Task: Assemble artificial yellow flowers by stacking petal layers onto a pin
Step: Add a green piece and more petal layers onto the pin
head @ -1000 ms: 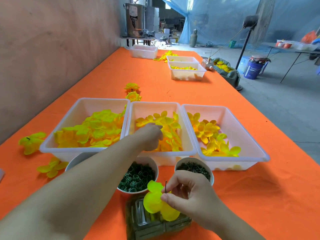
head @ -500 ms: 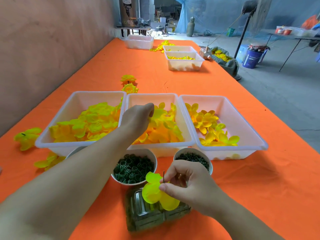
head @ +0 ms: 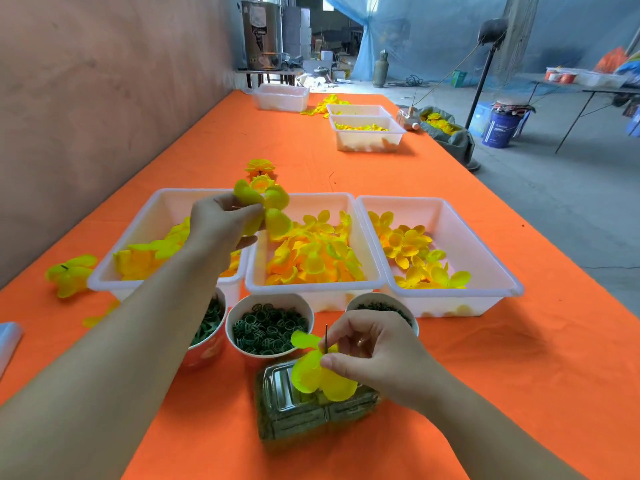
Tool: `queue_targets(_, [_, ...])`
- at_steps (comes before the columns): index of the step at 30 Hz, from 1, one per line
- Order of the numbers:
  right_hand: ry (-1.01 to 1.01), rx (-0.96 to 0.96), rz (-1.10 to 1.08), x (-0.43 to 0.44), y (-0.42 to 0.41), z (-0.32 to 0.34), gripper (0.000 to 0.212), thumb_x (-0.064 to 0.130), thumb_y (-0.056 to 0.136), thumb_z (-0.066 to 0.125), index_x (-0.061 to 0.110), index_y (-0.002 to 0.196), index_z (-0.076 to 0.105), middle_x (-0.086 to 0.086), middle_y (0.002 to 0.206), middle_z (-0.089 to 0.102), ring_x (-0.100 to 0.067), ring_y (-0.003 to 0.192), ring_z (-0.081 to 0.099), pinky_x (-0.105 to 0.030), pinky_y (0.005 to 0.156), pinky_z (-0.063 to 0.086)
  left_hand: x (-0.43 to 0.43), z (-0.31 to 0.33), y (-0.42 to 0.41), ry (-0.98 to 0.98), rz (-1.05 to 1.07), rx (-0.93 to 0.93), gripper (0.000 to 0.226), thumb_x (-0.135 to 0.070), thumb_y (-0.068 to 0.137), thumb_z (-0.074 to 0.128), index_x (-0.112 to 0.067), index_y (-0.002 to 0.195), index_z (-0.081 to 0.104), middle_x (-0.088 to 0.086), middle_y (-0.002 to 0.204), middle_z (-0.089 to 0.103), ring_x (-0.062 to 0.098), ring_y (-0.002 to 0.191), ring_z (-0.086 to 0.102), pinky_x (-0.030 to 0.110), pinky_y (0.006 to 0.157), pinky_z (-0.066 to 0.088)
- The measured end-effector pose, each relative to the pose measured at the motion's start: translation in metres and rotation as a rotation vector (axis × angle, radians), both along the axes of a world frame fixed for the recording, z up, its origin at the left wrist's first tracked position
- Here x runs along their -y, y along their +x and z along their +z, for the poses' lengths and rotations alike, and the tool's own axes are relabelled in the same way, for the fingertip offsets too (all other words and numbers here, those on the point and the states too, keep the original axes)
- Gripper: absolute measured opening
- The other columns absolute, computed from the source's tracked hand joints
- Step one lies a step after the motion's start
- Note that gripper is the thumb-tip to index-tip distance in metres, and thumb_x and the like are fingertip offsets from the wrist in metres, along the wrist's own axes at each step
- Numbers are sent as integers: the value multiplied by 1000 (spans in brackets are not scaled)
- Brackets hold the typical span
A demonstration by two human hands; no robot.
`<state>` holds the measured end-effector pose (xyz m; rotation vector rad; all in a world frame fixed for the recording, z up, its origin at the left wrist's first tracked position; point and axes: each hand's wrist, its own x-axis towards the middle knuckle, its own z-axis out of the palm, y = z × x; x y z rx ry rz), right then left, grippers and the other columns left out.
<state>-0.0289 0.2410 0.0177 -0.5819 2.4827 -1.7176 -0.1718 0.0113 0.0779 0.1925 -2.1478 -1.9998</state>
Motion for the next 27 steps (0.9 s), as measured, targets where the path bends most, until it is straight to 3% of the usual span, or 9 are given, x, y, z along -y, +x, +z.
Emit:
queue_targets(3, [-14,14,-23,-6,-1,13,25,18,70,81,28,92,72,9,72,62,-8,62,51,-24,60,43,5,16,36,184,-124,66,6,-16,89,71,-19,94,69,1,86,71,10,66,72,20,52,54])
queue_targets(6, [-194,84,-111,-15,-7,36,29,15,70,80,20,96,70,0,74,63,-12,62,56,-24,58,45,-2,30,75,277,-287,99,17,-21,77,72,-16,94,70,2,78,72,13,63,69,22,52,55])
queue_targets(8, [-313,130,-174,-17,-11,53,38,24,68,87,16,100,69,-6,80,65,-13,57,56,-22,50,43,-13,37,99,302,-407,110,26,-25,72,71,-14,96,70,6,81,72,15,64,68,23,53,55])
queue_targets(11, [-418,294,-84,-10,-10,71,50,43,69,84,14,107,70,-5,92,73,-20,63,64,-22,44,40,-33,40,126,259,-470,111,25,-25,70,73,-12,91,72,7,81,70,14,64,67,25,53,54])
queue_targets(14, [-406,338,-4,-2,-3,77,36,42,64,84,18,91,78,-5,85,74,-19,65,64,-27,57,40,-47,34,142,195,-484,128,25,-27,66,75,-10,84,72,8,75,67,16,61,62,27,55,52])
queue_targets(17, [-396,376,-43,0,1,71,25,32,61,82,16,79,74,-2,67,66,-12,53,56,-23,51,37,-49,23,148,200,-481,184,27,-28,68,73,-6,83,66,6,67,65,16,56,61,26,51,50])
queue_targets(20, [-350,460,-80,1,4,61,46,34,61,78,5,96,73,-11,80,72,-21,67,65,-34,69,45,-47,10,152,232,-474,219,26,-29,68,73,-9,74,58,6,67,63,16,57,61,30,58,51])
queue_targets(22, [-320,480,-99,2,5,54,58,35,63,79,-1,107,70,-12,86,74,-24,73,66,-35,72,47,-46,1,153,207,-444,230,26,-30,71,73,-9,75,58,7,69,63,17,58,60,32,62,51])
queue_targets(27, [-340,537,-156,10,5,42,30,20,86,73,-1,106,69,-13,88,75,-21,67,69,-30,63,53,-46,-13,152,208,-412,271,18,-24,89,68,-7,85,63,9,75,68,16,57,65,24,48,53])
